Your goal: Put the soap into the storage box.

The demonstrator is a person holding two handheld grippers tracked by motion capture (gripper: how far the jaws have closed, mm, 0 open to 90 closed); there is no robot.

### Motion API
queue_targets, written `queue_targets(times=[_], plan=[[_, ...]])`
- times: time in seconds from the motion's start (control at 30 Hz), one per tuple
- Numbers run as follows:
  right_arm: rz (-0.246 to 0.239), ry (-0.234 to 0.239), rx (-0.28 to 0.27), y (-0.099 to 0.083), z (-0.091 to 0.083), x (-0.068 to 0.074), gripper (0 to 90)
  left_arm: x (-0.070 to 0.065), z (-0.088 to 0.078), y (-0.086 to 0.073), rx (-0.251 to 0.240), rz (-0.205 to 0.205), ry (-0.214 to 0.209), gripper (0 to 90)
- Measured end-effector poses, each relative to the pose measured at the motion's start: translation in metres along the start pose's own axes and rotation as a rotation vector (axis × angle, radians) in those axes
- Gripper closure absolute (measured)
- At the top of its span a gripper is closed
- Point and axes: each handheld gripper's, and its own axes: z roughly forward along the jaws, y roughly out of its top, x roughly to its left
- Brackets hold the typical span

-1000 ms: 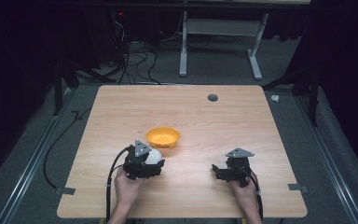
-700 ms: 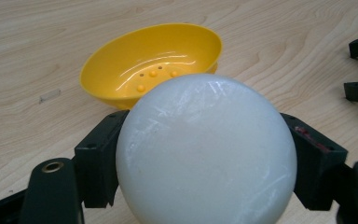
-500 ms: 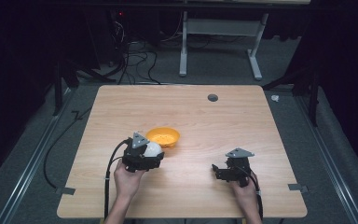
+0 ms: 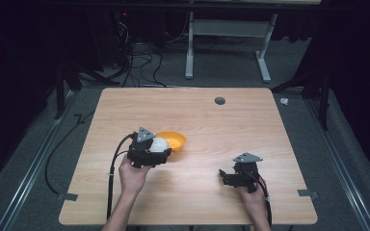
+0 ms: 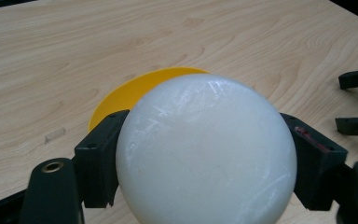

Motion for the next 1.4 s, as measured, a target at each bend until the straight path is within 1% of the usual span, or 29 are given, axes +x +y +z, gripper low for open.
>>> queue_targets(times=[0.07,0.1,0.17,0.2,0.27,0.4,0.5,0.63,0.67,0.77,0.87,1.07,1.13,1.3,1.4], plan=[[0.0,0.0,0.0,0.0,0.0,0.0,14.9,0.001,0.001,0.003,0.005,0.004,0.013,24.6],[0.001,0.001,0.0,0.0,0.0,0.0,14.9,0.002,0.001,0.005,0.004,0.002,0.014,24.6],[0.001,0.001,0.0,0.0,0.0,0.0,15.0,0.005,0.004,0.007,0.009,-0.011,0.003,24.6],[0.001,0.001,0.0,0.0,0.0,0.0,14.9,0.006,0.006,0.008,0.014,-0.012,0.009,24.7],[0.0,0.001,0.0,0.0,0.0,0.0,14.9,0.006,0.01,0.01,0.027,-0.003,0.021,24.7],[0.001,0.002,0.0,0.0,0.0,0.0,14.9,0.007,0.019,0.015,0.049,0.01,0.026,24.6],[0.001,0.002,0.0,0.0,0.0,0.0,15.0,0.009,0.026,0.02,0.052,0.008,0.021,24.6],[0.001,0.001,0.0,0.0,0.0,0.0,15.0,0.007,0.036,0.026,0.07,0.032,0.025,24.6],[0.001,0.001,0.0,0.0,0.0,0.0,15.0,0.007,0.039,0.028,0.074,0.032,0.02,24.7],[0.001,0.001,-0.001,0.0,0.0,0.0,15.0,0.008,0.046,0.03,0.088,0.038,0.026,24.6],[0.001,0.001,0.0,0.0,0.0,0.0,15.0,0.009,0.051,0.032,0.091,0.032,0.027,24.6],[0.001,0.001,0.0,0.0,0.0,0.0,15.0,0.014,0.064,0.032,0.12,0.025,0.038,24.6],[0.001,0.001,-0.001,0.0,0.0,0.0,15.0,0.015,0.069,0.032,0.131,0.019,0.052,24.6],[0.001,0.001,-0.001,0.0,0.0,0.0,15.0,0.018,0.078,0.03,0.144,0.0,0.052,24.6],[0.001,0.001,0.0,0.0,0.0,0.0,15.0,0.018,0.081,0.028,0.154,0.002,0.056,24.6]])
